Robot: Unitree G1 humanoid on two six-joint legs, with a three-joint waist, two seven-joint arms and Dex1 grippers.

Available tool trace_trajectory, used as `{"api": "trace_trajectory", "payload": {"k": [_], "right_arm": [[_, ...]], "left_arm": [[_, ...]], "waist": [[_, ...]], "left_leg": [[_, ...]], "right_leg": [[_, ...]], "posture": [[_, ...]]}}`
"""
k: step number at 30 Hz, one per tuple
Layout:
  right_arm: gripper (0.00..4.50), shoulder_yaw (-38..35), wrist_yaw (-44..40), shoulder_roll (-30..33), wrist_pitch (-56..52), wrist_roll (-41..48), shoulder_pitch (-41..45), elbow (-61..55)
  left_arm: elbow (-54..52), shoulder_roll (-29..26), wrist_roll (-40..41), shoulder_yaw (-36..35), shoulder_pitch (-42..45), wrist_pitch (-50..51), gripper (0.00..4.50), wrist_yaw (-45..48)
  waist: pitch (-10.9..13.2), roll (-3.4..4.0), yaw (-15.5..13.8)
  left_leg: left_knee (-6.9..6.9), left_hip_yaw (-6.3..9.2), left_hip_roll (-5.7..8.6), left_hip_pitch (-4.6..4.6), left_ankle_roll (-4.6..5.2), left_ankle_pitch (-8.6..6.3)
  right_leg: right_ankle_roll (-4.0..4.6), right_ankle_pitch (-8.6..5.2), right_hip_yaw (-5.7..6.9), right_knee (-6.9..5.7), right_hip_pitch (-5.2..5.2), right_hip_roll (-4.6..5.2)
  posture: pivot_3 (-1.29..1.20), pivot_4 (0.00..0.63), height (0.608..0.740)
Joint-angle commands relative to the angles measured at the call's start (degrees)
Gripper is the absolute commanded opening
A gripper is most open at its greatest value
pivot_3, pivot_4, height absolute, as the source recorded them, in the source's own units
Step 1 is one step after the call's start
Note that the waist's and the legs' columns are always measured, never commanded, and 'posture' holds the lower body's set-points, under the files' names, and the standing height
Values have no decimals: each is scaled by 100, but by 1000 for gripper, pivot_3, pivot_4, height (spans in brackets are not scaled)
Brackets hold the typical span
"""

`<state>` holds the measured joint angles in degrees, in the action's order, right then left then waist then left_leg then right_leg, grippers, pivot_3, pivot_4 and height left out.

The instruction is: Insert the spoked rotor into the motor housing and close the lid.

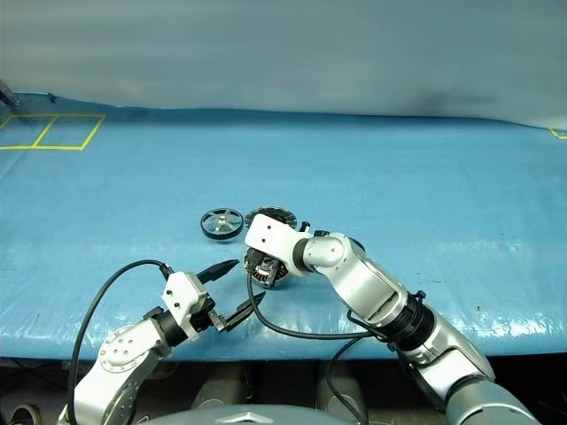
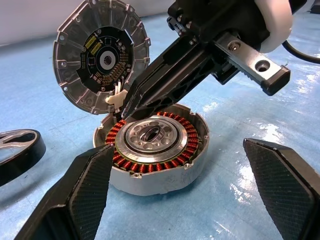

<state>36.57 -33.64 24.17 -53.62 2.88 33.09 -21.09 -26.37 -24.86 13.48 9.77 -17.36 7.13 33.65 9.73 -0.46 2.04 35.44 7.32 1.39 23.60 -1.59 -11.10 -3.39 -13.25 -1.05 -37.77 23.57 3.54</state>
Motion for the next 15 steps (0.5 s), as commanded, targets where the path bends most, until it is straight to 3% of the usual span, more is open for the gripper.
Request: {"api": "trace_trajectory", "payload": {"k": [1,15], "right_arm": [[7,5,-77,-63,168,-69,89,-21],[7,-21,-197,87,111,-124,-113,-152]], "left_arm": [[-173,21,-19,-27,-28,-20,4500,-49],[-130,55,16,34,-27,-46,4500,-47]], "waist": [[0,0,3],[0,0,2]], "left_leg": [[0,0,0,0,0,0],[0,0,0,0,0,0]], "right_leg": [[0,0,0,0,1,0],[0,0,0,0,1,0]], "posture": [[0,150,740],[0,150,740]]}}
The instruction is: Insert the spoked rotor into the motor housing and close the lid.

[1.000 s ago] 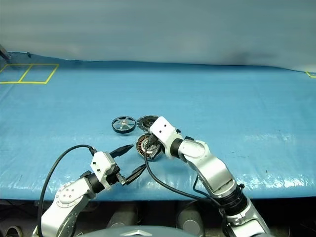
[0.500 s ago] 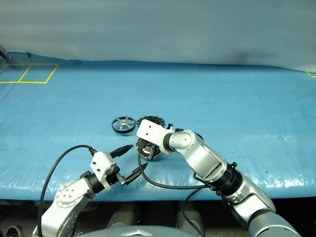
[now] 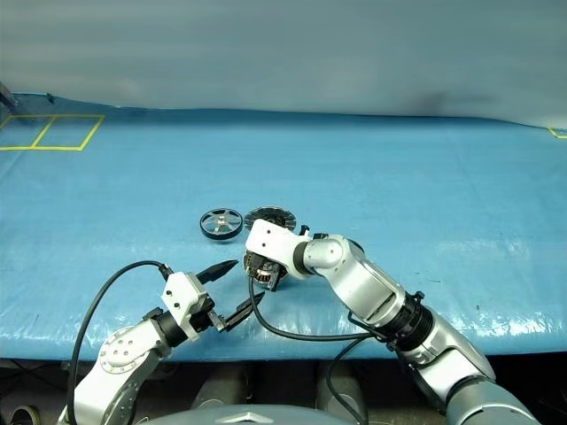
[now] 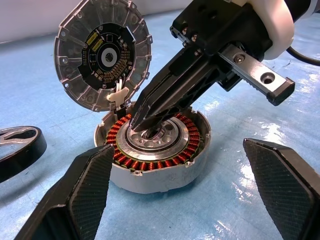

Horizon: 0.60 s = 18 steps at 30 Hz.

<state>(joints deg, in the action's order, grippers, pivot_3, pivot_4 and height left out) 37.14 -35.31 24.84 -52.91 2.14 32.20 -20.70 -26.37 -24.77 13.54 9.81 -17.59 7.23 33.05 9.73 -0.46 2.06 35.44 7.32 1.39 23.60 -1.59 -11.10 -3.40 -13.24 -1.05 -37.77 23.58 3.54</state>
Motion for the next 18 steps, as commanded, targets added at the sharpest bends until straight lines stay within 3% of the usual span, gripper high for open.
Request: {"api": "trace_trajectory", "payload": {"k": [1,18], "right_arm": [[7,-75,-34,29,34,-48,-41,-191],[7,-101,-53,142,-66,-82,-348,-372]], "left_arm": [[-120,51,9,36,-5,-63,4500,14],[0,100,-5,61,-11,-131,4500,81]], "waist": [[0,0,0],[0,0,-2]], "left_leg": [[0,0,0,0,0,0],[0,0,0,0,0,0]], "right_leg": [[0,0,0,0,0,0],[0,0,0,0,-1,0]], "posture": [[0,150,740],[0,150,740]]}}
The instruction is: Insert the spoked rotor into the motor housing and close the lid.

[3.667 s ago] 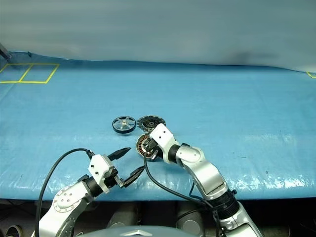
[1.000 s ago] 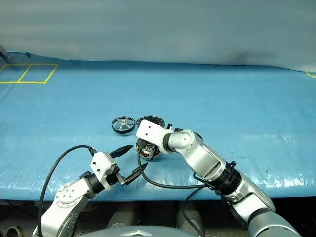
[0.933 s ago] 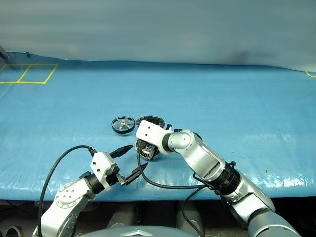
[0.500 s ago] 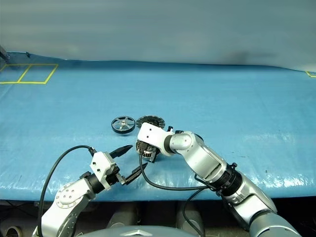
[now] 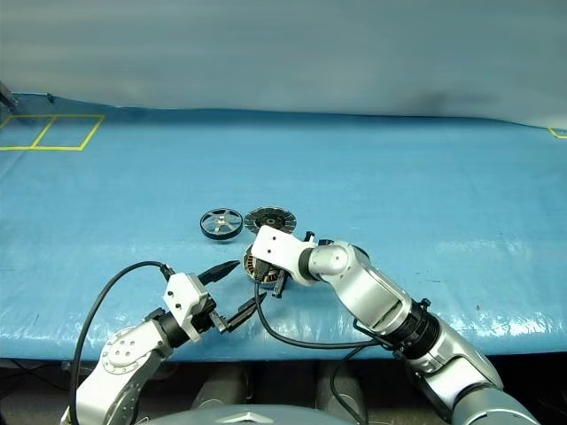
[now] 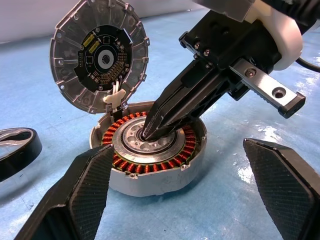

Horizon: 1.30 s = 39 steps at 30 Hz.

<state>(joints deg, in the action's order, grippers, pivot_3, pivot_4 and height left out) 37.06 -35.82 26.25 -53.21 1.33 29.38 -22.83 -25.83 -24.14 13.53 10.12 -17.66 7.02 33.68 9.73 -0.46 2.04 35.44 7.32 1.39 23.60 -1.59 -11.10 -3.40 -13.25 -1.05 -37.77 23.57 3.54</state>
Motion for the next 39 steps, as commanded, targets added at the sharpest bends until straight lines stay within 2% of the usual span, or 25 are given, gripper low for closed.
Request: {"api": "trace_trajectory", "payload": {"k": [1,12,32,39], "right_arm": [[7,-112,3,3,-23,2,-99,-141],[7,-462,175,-152,-70,52,-513,63],[7,-325,100,-372,-533,210,-538,380],[7,-713,-152,-341,-470,668,-730,-202]], "left_arm": [[-46,41,-5,31,-1,-112,4500,24],[-25,29,10,21,-1,-113,4500,65],[-56,46,-17,37,-10,-89,4500,48],[-98,44,-8,49,-39,-73,4500,19]], "waist": [[0,0,-1],[-1,-2,-6],[-12,-2,1],[-15,-4,-15]], "left_leg": [[0,0,0,0,0,0],[2,0,0,-2,0,0],[3,1,0,-9,0,0],[2,2,1,-5,0,-1]], "right_leg": [[0,0,0,0,0,0],[0,0,0,0,-4,0],[0,0,0,-1,-11,0],[0,0,0,2,-9,1]], "posture": [[0,150,740],[0,150,740],[0,150,740],[0,150,740]]}}
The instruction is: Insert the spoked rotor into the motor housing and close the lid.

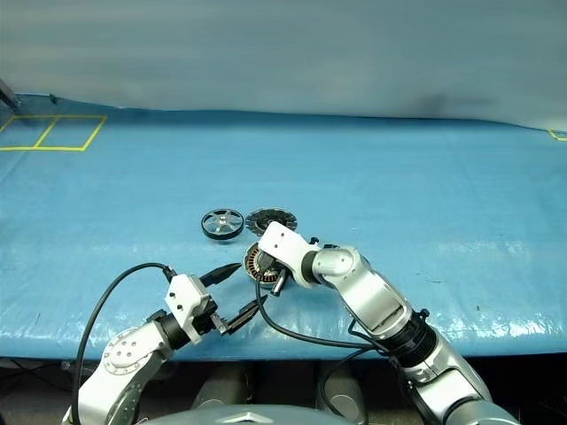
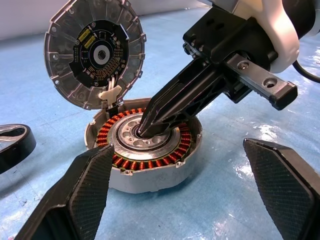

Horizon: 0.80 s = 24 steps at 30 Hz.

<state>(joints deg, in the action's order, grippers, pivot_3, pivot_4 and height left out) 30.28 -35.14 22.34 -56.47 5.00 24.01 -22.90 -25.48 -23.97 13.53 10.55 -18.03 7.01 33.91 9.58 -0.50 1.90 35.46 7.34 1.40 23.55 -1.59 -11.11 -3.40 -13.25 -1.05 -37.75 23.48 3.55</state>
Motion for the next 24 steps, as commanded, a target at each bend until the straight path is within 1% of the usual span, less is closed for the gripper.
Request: {"api": "trace_trajectory", "payload": {"k": [1,8,16,24], "right_arm": [[7,-76,-231,66,-147,342,-213,-263],[7,-265,-56,37,-197,441,-260,-466],[7,-428,157,-193,-43,532,-206,-558],[7,-404,219,-158,-11,558,-142,-664]], "left_arm": [[-136,24,-6,7,-3,-71,4500,-4],[-123,0,27,4,35,-50,4500,42],[-144,-41,-5,-54,38,-42,4500,18],[-150,-41,49,-334,-81,-124,4500,-90]], "waist": [[0,0,-2],[2,0,5],[3,0,10],[4,0,11]], "left_leg": [[-2,0,0,1,0,0],[-9,0,-1,3,0,0],[-9,0,-1,4,0,0],[-8,0,-1,4,0,0]], "right_leg": [[0,0,0,2,2,0],[2,-1,1,2,8,-1],[2,-1,0,2,9,-1],[2,-1,0,1,9,-1]], "posture": [[0,150,740],[0,150,740],[0,150,740],[0,150,740]]}}
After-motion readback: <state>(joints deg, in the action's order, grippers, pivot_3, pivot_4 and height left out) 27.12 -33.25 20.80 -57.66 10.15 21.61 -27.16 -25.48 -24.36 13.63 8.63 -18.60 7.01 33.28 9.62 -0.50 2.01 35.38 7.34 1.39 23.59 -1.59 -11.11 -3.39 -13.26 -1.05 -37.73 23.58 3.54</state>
